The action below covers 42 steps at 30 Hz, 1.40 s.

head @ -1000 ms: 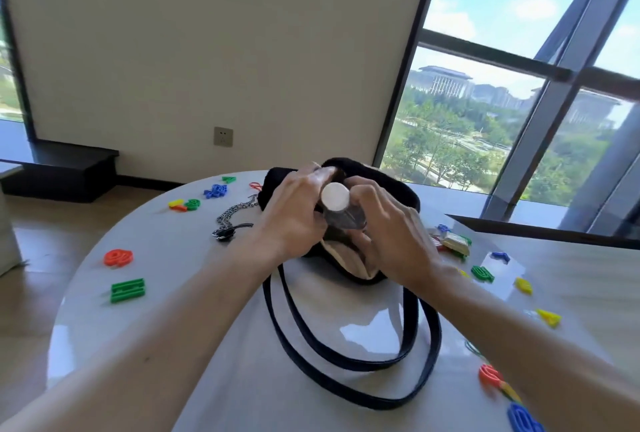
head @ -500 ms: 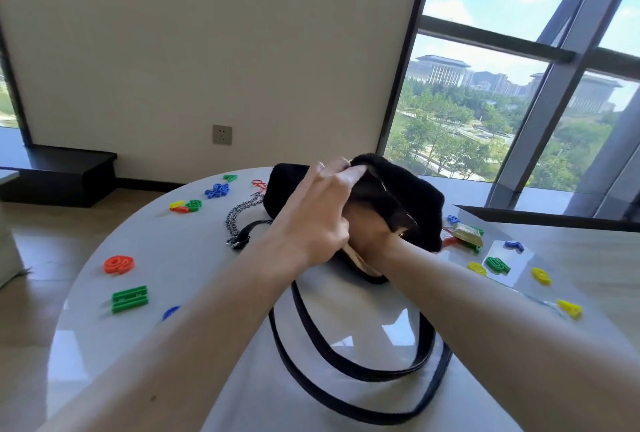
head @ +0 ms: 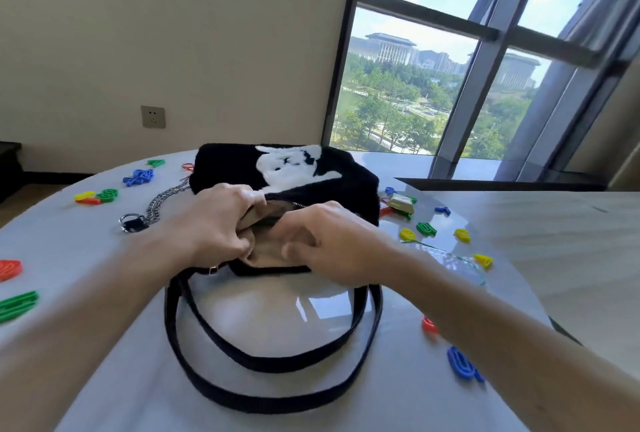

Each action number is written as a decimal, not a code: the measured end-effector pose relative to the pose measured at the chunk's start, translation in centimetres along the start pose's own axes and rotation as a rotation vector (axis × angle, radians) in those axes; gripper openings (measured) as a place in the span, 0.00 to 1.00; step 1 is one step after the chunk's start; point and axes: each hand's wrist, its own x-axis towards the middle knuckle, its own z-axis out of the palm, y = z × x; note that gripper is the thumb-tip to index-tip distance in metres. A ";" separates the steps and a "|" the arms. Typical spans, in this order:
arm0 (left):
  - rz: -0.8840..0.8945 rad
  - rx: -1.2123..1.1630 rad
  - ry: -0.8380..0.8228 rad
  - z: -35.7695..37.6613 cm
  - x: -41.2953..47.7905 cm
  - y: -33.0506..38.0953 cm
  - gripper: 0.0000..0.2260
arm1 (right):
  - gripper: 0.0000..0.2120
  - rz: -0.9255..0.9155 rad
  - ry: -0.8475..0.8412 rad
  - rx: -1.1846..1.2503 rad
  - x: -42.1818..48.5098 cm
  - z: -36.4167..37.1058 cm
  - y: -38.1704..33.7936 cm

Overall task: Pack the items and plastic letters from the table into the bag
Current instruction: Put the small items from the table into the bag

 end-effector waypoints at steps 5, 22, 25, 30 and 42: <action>-0.004 0.024 -0.028 0.3 0.0 0.0 0.08 | 0.04 0.126 0.432 0.170 -2.3 -3.9 3.0; 0.038 -0.131 0.125 1.2 1.2 2.8 0.07 | 0.19 0.726 0.316 -0.016 5.8 -4.1 24.2; 0.033 -0.143 0.123 1.0 1.8 2.7 0.06 | 0.15 0.705 0.213 -0.137 8.8 -3.1 24.5; 0.047 -0.176 0.189 0.2 2.8 3.2 0.05 | 0.11 0.733 0.022 -0.160 12.6 -1.5 25.2; -0.062 -0.072 0.129 1.2 3.0 3.0 0.10 | 0.21 0.757 0.230 -0.167 14.0 -1.9 27.2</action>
